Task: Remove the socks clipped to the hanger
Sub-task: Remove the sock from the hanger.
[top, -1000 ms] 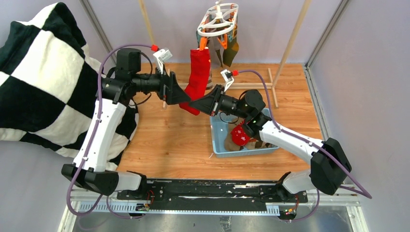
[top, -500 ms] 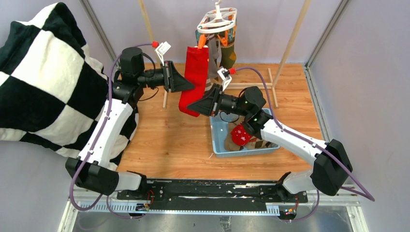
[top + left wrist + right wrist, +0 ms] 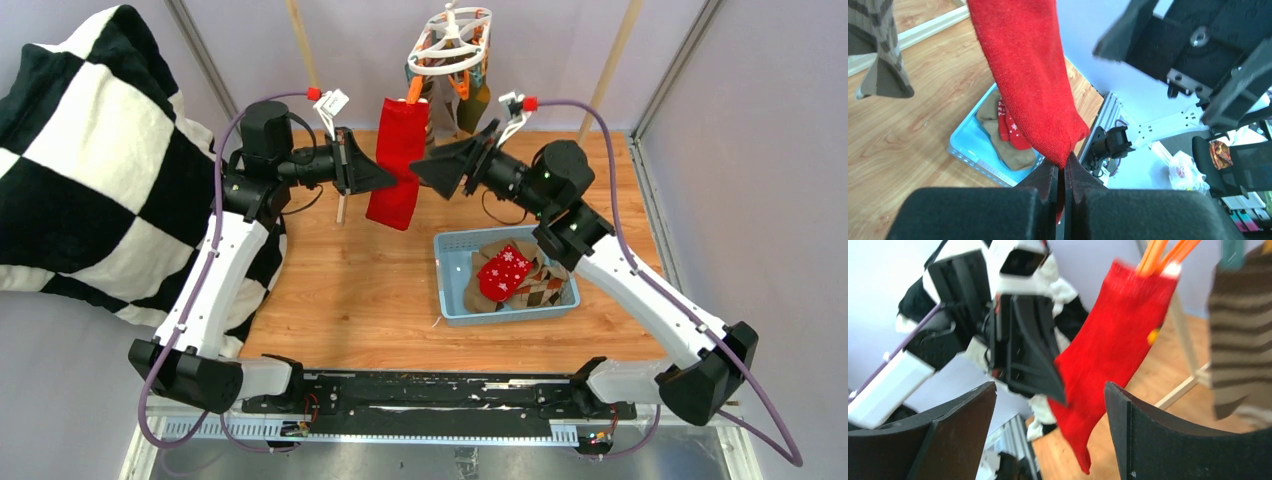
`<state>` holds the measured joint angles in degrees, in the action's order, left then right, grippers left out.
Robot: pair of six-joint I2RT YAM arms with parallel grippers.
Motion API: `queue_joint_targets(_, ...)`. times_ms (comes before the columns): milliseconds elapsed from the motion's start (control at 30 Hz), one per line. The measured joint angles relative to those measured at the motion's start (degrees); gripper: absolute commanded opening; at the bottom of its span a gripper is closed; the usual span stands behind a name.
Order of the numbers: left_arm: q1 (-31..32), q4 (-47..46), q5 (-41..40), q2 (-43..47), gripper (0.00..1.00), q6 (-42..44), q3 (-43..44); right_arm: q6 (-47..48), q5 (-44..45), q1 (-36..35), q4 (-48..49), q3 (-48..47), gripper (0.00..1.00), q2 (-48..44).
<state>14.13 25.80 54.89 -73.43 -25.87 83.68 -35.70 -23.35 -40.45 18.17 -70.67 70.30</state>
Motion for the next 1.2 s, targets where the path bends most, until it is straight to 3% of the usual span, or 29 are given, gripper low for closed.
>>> queue_joint_targets(267, 0.0, 0.9, 0.0, 0.0, 0.00, 0.6, 1.7, 0.1, 2.9, 3.6, -1.0, -10.4, 0.91, 9.0)
queue_joint_targets(600, 0.0, 0.9, 0.1, 0.0, 0.00, 0.6, 1.9, -9.7, 4.6, 5.5, 5.3, -13.3, 0.89, 16.8)
queue_joint_targets(1000, 0.0, 1.4, 0.1, 0.0, 0.00, 1.0, 1.9, -15.2, 7.7, 5.5, 13.3, -19.3, 0.74, 22.6)
queue_joint_targets(1200, 0.0, 1.4, 0.1, 0.0, 0.00, 1.2, 1.9, -15.9, 9.5, 5.5, 14.4, -21.4, 0.61, 24.7)
